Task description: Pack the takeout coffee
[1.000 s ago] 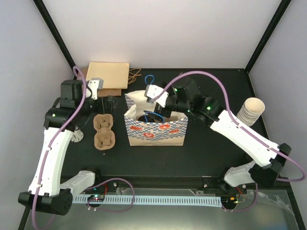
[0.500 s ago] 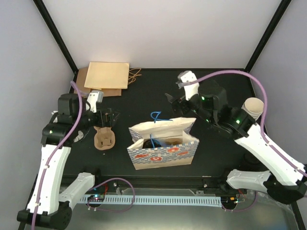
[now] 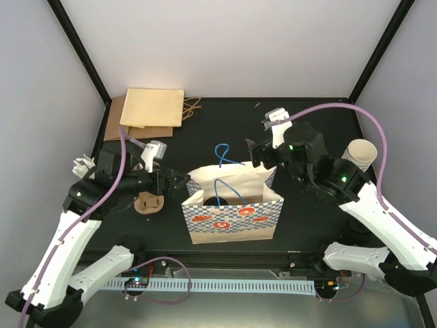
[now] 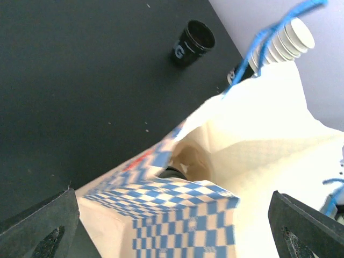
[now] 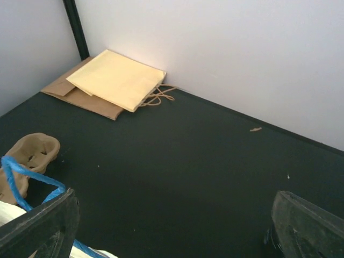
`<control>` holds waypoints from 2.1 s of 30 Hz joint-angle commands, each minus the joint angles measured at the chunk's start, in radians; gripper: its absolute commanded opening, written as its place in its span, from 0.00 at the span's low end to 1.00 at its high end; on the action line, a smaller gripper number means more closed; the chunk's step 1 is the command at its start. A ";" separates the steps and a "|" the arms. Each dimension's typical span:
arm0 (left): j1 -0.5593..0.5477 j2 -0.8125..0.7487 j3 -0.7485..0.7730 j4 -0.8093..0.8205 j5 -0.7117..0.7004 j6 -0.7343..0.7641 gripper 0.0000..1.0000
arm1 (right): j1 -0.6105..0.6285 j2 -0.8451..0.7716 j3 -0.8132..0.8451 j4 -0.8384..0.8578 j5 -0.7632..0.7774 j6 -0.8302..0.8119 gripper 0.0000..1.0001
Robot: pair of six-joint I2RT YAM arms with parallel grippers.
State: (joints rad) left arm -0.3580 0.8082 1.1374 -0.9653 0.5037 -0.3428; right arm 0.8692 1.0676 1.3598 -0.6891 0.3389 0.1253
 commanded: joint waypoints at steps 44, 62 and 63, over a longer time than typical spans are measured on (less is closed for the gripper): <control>-0.228 0.525 0.260 0.080 0.208 0.670 0.43 | 0.000 -0.105 0.015 -0.152 -0.129 -0.218 0.81; -0.228 0.576 0.256 0.063 0.170 0.730 0.02 | 0.001 -0.092 0.018 -0.139 -0.133 -0.227 0.82; -0.228 0.580 0.265 0.056 0.139 0.731 0.02 | -0.001 -0.092 0.018 -0.138 -0.131 -0.228 0.82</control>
State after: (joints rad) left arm -0.5785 1.3674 1.3716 -0.8852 0.6739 0.3473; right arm 0.8692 0.9771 1.3792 -0.8524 0.1993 -0.0959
